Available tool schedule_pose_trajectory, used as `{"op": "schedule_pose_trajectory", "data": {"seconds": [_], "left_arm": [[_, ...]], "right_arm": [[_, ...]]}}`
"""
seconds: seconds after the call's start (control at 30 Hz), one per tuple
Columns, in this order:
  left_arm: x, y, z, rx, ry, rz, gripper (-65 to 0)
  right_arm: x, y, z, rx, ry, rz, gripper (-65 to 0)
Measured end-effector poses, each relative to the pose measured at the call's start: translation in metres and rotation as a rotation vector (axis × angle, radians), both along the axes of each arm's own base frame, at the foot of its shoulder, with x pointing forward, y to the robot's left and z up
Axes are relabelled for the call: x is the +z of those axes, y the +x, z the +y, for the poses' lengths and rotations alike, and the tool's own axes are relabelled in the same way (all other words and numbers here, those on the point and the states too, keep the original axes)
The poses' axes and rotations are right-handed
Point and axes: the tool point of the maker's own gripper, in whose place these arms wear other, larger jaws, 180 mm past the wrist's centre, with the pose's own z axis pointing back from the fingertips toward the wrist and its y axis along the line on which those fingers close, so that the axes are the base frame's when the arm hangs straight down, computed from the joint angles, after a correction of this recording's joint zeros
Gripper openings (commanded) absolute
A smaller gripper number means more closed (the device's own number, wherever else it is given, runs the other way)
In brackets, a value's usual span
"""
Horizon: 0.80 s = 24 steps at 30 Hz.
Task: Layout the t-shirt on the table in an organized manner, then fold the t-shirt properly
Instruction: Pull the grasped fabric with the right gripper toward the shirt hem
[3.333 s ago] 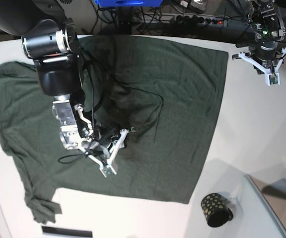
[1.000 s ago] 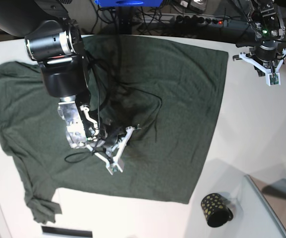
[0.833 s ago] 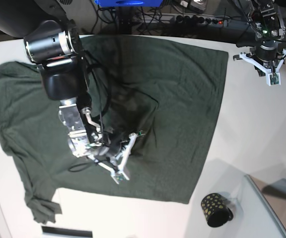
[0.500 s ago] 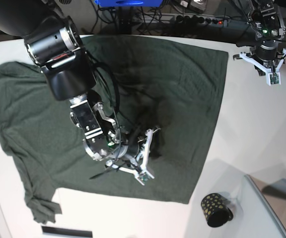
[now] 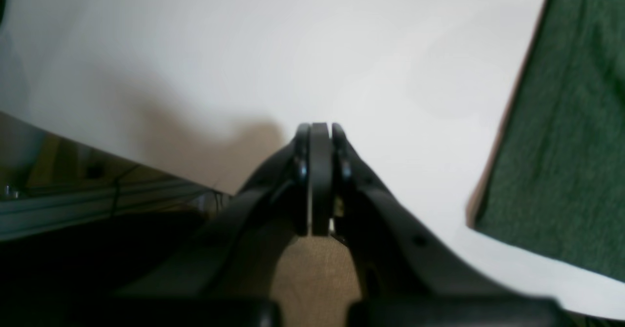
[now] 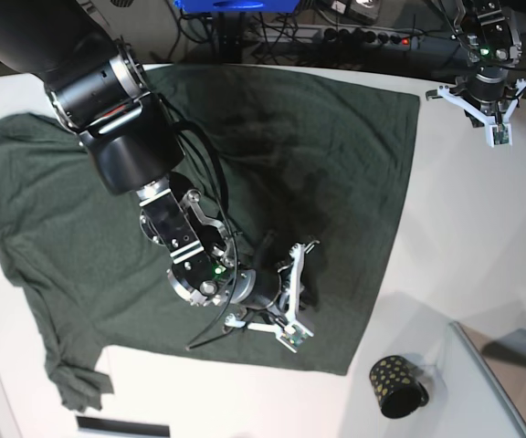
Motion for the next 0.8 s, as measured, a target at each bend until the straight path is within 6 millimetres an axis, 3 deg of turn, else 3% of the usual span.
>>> {"op": "schedule_pose_trajectory", "data": {"seconds": [0.27,0.3,0.47,0.53,0.6,0.63,0.67,0.73,0.8], "left_arm": [[0.002,0.004,0.000,0.000,0.000,-0.011,-65.0],[0.002,0.004,0.000,0.000,0.001,-0.012,-65.0],[0.001,0.005,-0.001,-0.001,-0.004,-0.014,-65.0],[0.003,0.009,-0.001,-0.001,0.000,-0.019,-65.0],[0.005,0.017,-0.003,-0.005,-0.007,-0.039,-65.0],[0.007,0.021,-0.006,-0.008,-0.013,-0.050,-65.0],[0.008,0.025,-0.009,-0.018,-0.011,-0.058,-65.0],[0.006,0.031,-0.021,-0.051,-0.025,-0.059,-65.0],[0.001,0.037,-0.039,-0.092,-0.049,-0.053,-65.0]], "right_arm": [[0.017,0.008,0.006,0.054,0.004,-0.032,-62.1],[0.018,0.007,0.007,0.067,0.008,-0.032,-59.6],[0.033,0.009,0.015,0.064,0.095,0.020,-34.7],[0.038,0.015,0.007,0.066,0.034,0.016,-32.3],[0.051,0.022,-0.021,0.039,0.007,-0.007,-32.3],[0.056,0.026,-0.046,-0.017,0.017,-0.008,-32.3],[0.059,0.030,-0.079,-0.095,0.005,-0.009,-32.3],[0.045,0.022,-0.163,-0.318,-0.048,0.049,-32.3],[0.024,-0.008,-0.236,-0.555,-0.064,0.136,-32.4]]}}
